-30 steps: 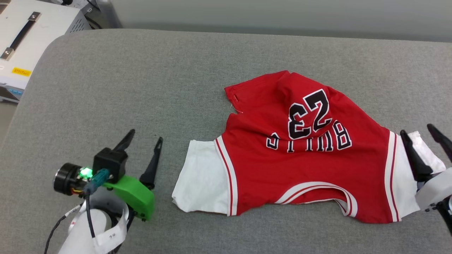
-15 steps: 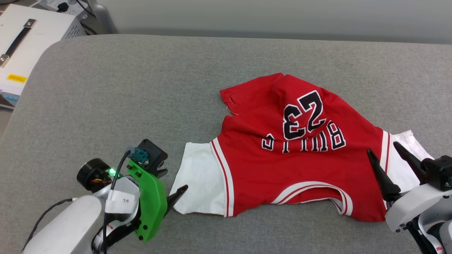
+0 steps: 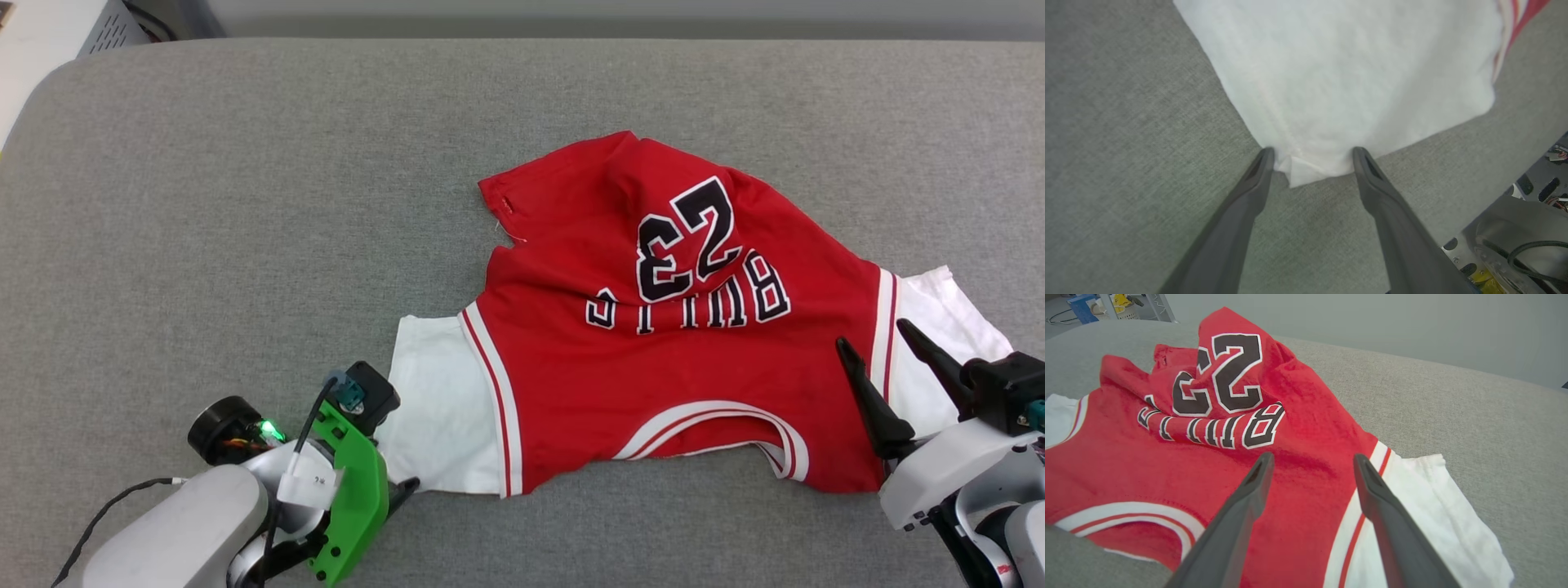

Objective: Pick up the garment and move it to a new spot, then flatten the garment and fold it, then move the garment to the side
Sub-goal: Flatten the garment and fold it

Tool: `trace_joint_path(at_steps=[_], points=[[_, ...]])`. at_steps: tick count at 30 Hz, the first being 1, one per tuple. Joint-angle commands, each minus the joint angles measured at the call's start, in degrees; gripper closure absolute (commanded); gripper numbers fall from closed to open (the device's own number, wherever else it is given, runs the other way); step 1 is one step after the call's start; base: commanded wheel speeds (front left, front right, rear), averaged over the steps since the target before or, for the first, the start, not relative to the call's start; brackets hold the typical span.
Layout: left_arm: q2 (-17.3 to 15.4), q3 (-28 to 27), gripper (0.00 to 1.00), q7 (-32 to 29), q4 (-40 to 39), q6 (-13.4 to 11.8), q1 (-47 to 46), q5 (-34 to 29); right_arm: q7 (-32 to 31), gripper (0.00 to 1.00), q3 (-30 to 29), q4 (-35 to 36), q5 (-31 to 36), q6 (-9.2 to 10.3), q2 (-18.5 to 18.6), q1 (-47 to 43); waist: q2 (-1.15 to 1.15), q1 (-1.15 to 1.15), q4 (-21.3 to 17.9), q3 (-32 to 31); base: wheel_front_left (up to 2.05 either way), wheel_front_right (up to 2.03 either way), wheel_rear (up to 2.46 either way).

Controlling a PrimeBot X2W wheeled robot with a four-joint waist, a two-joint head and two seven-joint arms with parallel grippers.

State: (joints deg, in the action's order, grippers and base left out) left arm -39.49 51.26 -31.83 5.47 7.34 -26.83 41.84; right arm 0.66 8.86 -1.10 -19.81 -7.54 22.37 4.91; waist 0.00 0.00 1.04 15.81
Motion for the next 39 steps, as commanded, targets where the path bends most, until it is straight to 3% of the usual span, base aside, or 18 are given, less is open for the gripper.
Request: trace_joint_path(at_steps=[1,7,8,9,10,17,22,25,32,39], points=[[0.29,1.24,0.0,0.14,1.46,0.14,-0.35,0.28,-0.15,0.0,-0.08,0.14,0.3,0.05,-0.12,0.86,0.0,0.0,-0.46,0.92,0.0,0.0,0.0],[1.17,4.28,0.0,1.23,5.32,0.14,-1.31,-0.27,-0.26,0.0,0.06,-0.12,0.24,0.05,0.03,1.3,0.0,0.0,-0.39,1.33,0.0,0.0,0.0],[1.2,5.1,0.63,1.4,5.77,0.14,-1.59,-0.38,-0.29,0.0,0.12,-0.18,0.2,0.05,0.07,1.4,0.0,0.0,-0.35,1.26,0.0,0.0,0.0],[1.22,5.67,0.91,1.63,6.06,0.14,-1.84,-0.4,-0.32,0.0,0.17,-0.24,0.16,0.05,0.13,1.46,0.0,0.0,-0.29,1.16,0.0,0.0,0.0],[1.23,6.31,1.0,1.95,6.42,0.14,-2.08,-0.27,-0.36,0.0,0.19,-0.32,0.1,0.05,0.22,1.53,0.0,0.0,-0.19,1.01,0.0,0.0,0.0],[-0.19,5.97,1.0,6.89,7.91,-0.19,-3.32,0.04,-0.31,0.0,-0.76,-0.59,-0.45,0.05,1.27,1.18,0.0,0.0,0.47,-1.14,0.0,0.0,0.0],[-3.27,2.89,1.0,11.67,6.74,-2.85,-3.26,-0.64,-1.46,0.0,-2.63,-0.13,-1.26,0.05,3.09,0.34,0.0,0.0,0.95,-2.85,0.0,0.0,0.0],[-5.14,0.84,1.0,14.14,5.62,-4.92,-2.65,-0.38,-4.16,0.0,-2.74,0.57,-2.19,0.05,6.01,-0.26,0.0,0.0,1.08,-3.61,0.0,0.0,0.0],[-8.52,-3.39,1.0,18.71,2.48,-9.37,-0.87,0.87,-19.07,0.0,-1.95,4.94,-8.36,0.05,16.71,-0.95,0.0,0.0,1.11,-4.25,0.0,0.0,0.0],[-9.22,-4.29,1.0,20.39,0.21,-10.65,-0.43,0.83,-34.66,0.0,1.92,8.46,-13.98,0.05,24.41,-0.32,0.0,0.0,1.38,-3.65,0.0,0.0,0.0]])
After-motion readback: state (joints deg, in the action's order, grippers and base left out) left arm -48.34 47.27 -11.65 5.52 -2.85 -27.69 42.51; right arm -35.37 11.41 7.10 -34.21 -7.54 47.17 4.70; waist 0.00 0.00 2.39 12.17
